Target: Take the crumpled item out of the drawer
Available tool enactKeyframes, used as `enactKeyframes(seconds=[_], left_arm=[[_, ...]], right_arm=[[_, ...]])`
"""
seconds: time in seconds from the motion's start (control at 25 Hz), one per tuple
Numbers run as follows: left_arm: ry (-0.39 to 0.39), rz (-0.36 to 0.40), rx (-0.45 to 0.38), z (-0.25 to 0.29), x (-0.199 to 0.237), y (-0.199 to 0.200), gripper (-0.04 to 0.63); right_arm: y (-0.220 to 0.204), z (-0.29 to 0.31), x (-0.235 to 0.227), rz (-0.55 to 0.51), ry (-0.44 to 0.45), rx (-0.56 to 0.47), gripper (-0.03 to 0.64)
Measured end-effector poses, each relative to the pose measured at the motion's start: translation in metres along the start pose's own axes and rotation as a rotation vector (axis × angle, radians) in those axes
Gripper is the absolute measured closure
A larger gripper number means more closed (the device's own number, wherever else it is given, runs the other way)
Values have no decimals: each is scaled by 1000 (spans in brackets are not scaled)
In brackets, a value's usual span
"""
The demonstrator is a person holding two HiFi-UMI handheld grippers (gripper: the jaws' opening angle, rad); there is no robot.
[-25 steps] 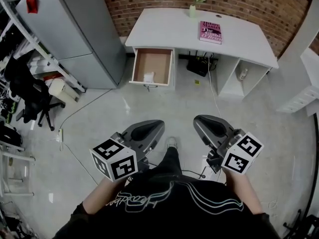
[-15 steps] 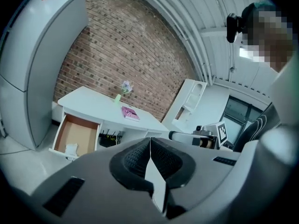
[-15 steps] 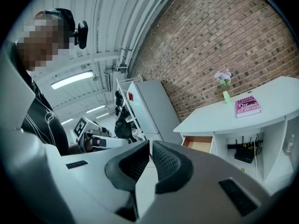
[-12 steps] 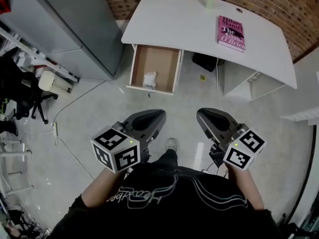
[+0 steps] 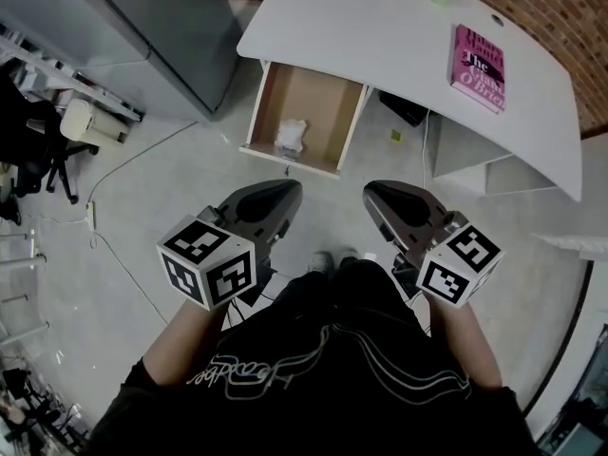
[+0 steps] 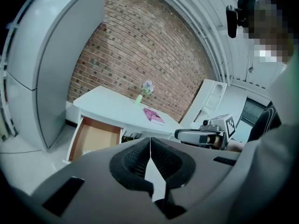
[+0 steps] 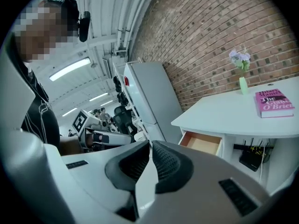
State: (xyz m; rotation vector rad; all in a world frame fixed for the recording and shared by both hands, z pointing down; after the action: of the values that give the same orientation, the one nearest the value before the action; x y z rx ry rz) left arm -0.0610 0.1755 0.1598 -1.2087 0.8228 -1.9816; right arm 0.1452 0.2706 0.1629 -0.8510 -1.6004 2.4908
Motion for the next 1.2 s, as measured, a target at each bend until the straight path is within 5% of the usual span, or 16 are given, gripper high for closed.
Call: enactKeyframes(seconds=[1.2], left_arm=[[310, -289, -35, 42, 201, 5, 572]], right_arm=[[-48, 313, -154, -178, 162, 485, 548]])
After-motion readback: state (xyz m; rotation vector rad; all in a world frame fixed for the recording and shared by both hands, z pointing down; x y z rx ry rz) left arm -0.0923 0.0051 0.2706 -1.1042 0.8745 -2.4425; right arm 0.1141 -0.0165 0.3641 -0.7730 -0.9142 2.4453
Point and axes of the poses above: the fingertips, and each gripper's own axes: z forward along the fingers, x to its left, y out of its top, the point moved 9 cm from there along -z, backward along the fingers, and after that the axes turned 2 degrees about -y, right-handed, at the moved point
